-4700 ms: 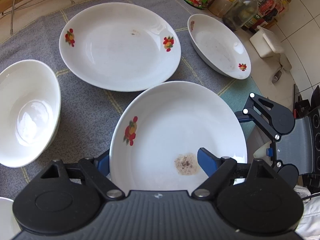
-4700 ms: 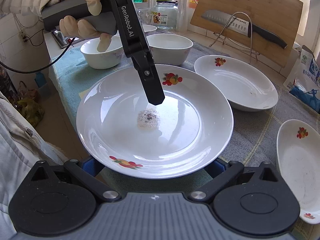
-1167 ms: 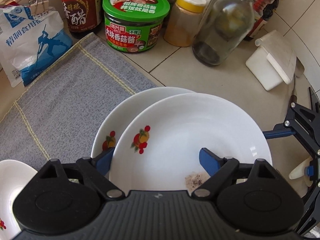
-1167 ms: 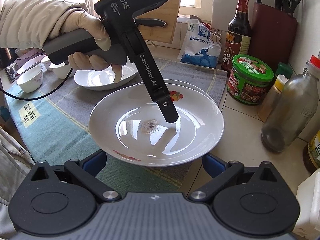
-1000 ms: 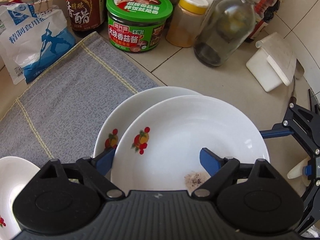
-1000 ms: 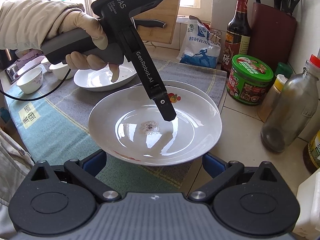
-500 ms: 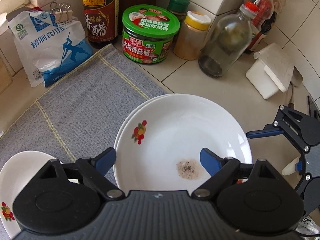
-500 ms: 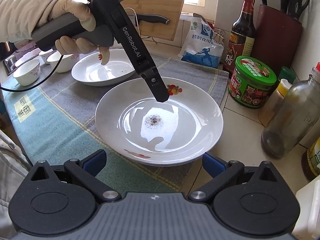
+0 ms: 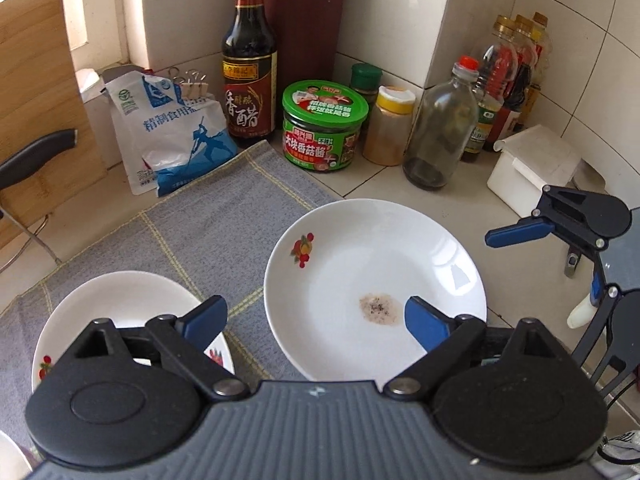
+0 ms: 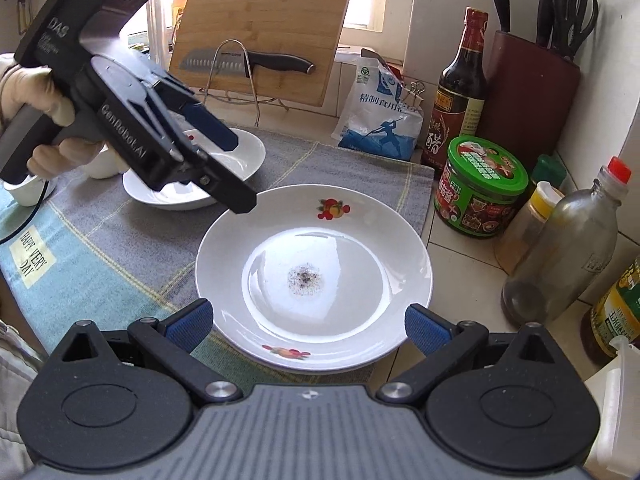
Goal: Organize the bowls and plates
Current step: 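Withdraw the left tool up and away from the stacked plates, then reach the right tool to the small-flower white plate and grasp its rim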
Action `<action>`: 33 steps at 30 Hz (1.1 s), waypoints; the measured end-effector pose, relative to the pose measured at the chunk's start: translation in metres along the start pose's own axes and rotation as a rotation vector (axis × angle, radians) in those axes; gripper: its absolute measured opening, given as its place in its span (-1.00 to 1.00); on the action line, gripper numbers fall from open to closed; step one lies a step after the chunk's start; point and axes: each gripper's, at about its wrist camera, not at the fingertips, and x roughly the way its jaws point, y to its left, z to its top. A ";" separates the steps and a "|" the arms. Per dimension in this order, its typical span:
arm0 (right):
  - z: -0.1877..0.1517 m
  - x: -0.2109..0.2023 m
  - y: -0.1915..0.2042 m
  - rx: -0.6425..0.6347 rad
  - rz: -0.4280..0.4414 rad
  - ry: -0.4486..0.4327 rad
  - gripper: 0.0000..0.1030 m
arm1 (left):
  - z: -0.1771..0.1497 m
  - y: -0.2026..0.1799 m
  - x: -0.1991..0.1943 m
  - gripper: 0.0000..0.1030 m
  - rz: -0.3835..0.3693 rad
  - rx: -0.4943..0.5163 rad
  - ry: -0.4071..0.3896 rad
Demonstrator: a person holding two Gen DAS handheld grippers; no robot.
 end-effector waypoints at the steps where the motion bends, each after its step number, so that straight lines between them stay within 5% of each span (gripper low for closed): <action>1: 0.002 0.001 0.002 0.001 -0.001 -0.003 1.00 | -0.006 0.001 -0.004 0.85 0.009 -0.017 -0.005; 19: 0.064 0.042 0.054 -0.048 0.071 -0.059 1.00 | -0.134 0.042 -0.048 0.86 0.297 -0.250 -0.038; 33: 0.107 0.095 0.070 -0.113 0.126 0.030 1.00 | -0.149 0.057 -0.023 0.93 0.360 -0.286 -0.047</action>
